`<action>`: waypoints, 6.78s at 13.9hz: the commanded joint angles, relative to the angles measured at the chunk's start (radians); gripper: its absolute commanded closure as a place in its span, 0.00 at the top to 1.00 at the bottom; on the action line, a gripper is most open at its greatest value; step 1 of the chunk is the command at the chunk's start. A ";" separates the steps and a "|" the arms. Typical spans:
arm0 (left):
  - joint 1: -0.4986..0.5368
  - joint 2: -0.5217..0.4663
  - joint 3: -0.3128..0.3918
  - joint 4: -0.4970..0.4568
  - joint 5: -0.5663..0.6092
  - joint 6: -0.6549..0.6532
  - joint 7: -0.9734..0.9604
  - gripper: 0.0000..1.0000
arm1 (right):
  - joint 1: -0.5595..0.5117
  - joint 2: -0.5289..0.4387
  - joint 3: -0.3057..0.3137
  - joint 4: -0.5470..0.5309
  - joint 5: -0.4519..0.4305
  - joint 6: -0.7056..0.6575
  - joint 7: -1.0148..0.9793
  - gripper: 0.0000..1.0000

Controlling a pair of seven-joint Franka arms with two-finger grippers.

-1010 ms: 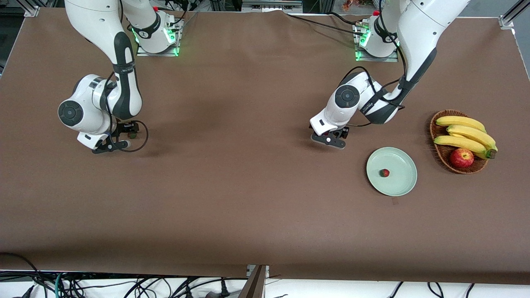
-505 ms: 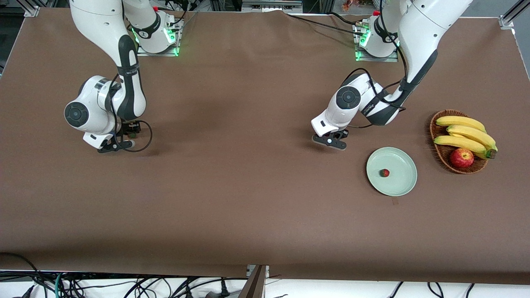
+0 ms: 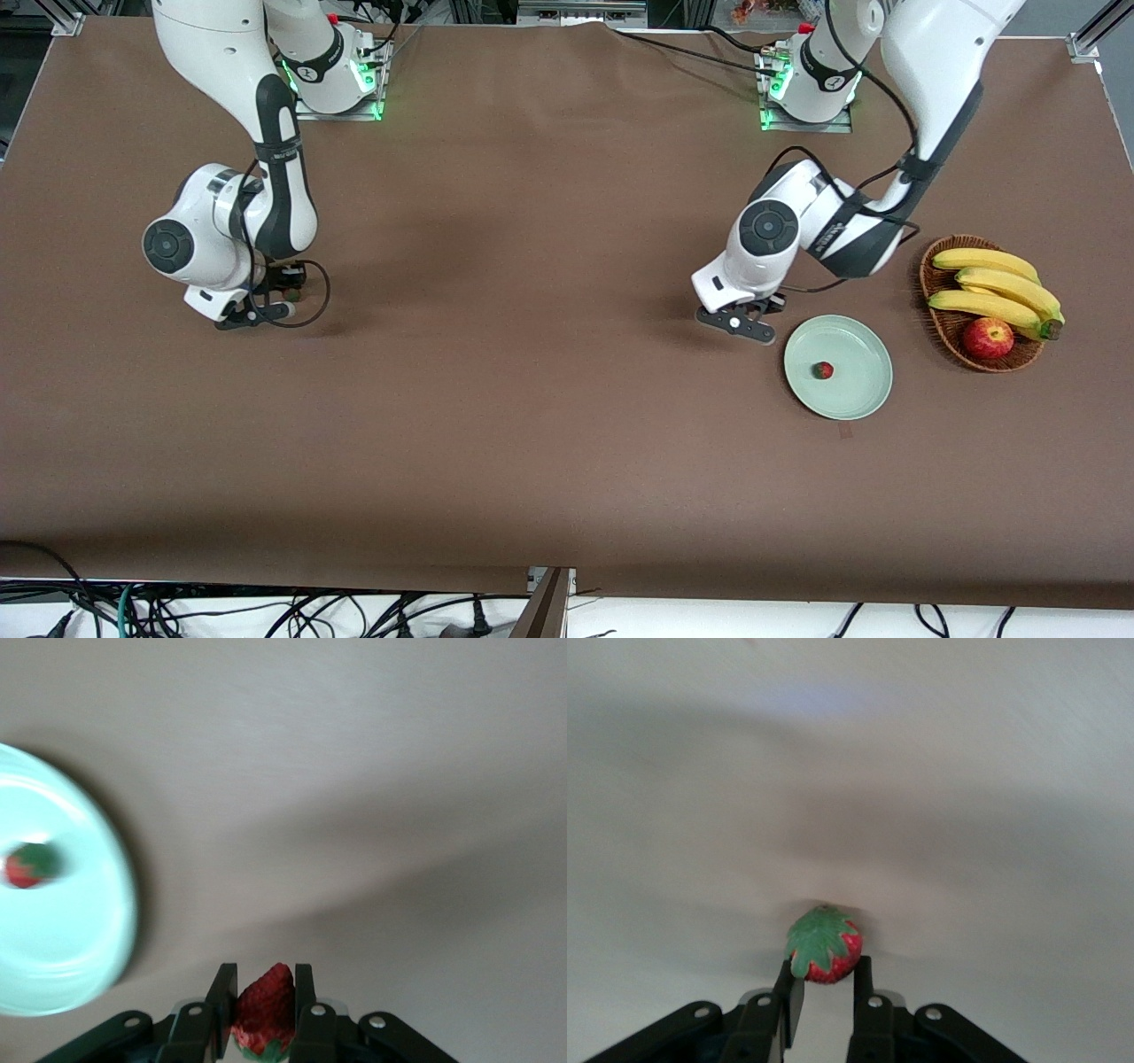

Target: Collect all strawberries into plate

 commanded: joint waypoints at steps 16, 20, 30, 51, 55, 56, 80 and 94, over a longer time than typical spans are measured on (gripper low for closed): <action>0.407 0.225 0.002 0.083 0.027 0.148 0.650 1.00 | 0.120 0.509 0.714 1.026 0.050 0.414 1.584 0.22; 0.409 0.160 -0.016 0.090 0.011 0.105 0.647 1.00 | 0.119 0.491 0.708 1.047 0.054 0.406 1.723 0.92; 0.257 0.108 -0.272 0.143 -0.088 -0.121 0.016 1.00 | -0.019 -0.004 0.404 0.872 -0.033 -0.540 1.179 0.99; 0.060 0.272 -0.189 -0.026 0.340 0.218 -0.567 0.00 | -0.740 -0.577 0.748 0.617 -0.516 -0.911 0.539 0.99; 0.123 0.245 -0.214 0.004 0.316 0.146 -0.452 0.00 | -0.734 -0.568 0.751 0.625 -0.519 -0.892 0.545 0.99; 0.148 0.243 -0.241 0.026 0.294 0.099 -0.414 0.00 | -0.734 -0.562 0.750 0.629 -0.513 -0.894 0.545 0.99; 0.490 0.257 -0.134 0.156 0.153 0.097 0.654 1.00 | -0.721 -0.479 0.751 0.677 -0.550 -0.769 0.546 1.00; 0.320 0.010 -0.222 0.687 -0.103 -0.733 0.377 1.00 | -0.721 -0.477 0.751 0.675 -0.553 -0.774 0.545 1.00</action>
